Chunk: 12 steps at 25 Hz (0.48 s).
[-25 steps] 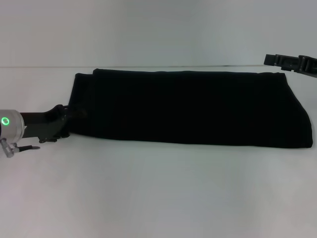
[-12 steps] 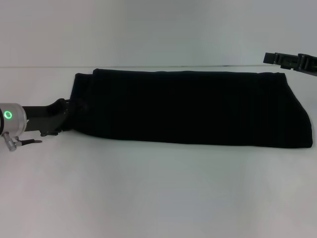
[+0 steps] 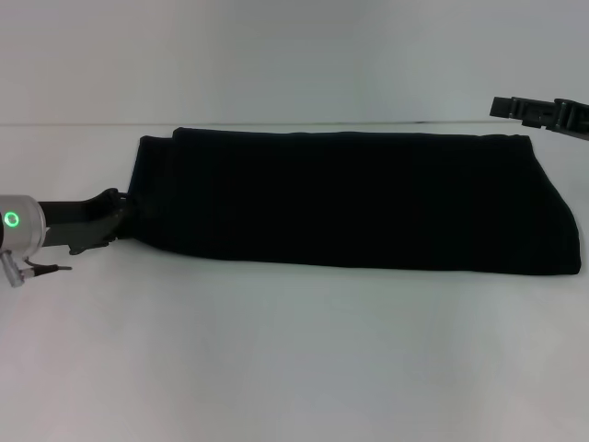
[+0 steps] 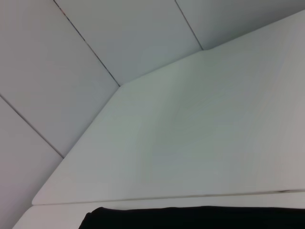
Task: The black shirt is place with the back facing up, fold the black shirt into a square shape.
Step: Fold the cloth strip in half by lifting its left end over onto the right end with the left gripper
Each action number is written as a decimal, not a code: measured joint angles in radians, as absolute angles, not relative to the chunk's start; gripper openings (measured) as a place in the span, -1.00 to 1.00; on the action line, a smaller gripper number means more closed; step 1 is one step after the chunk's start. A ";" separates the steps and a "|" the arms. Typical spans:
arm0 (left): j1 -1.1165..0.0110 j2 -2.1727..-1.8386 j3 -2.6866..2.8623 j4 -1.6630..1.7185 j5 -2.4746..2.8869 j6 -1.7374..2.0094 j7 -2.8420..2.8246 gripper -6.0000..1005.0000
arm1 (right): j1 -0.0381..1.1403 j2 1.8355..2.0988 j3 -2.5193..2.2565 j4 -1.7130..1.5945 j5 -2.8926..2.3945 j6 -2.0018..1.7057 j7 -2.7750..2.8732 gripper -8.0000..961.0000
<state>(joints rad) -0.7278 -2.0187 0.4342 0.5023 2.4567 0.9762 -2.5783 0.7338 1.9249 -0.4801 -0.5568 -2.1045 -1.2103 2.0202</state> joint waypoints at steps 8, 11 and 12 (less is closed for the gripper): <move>-0.726 -2.019 0.436 0.504 2.462 0.958 -2.557 -0.07 | 0.736 1.925 -0.482 -0.557 -2.105 -1.210 2.020 0.80; -0.726 -2.020 0.443 0.503 2.463 0.952 -2.551 -0.19 | 0.736 1.925 -0.481 -0.557 -2.105 -1.211 2.020 0.80; -0.726 -2.020 0.443 0.503 2.463 0.952 -2.551 -0.23 | 0.736 1.925 -0.482 -0.557 -2.105 -1.211 2.020 0.80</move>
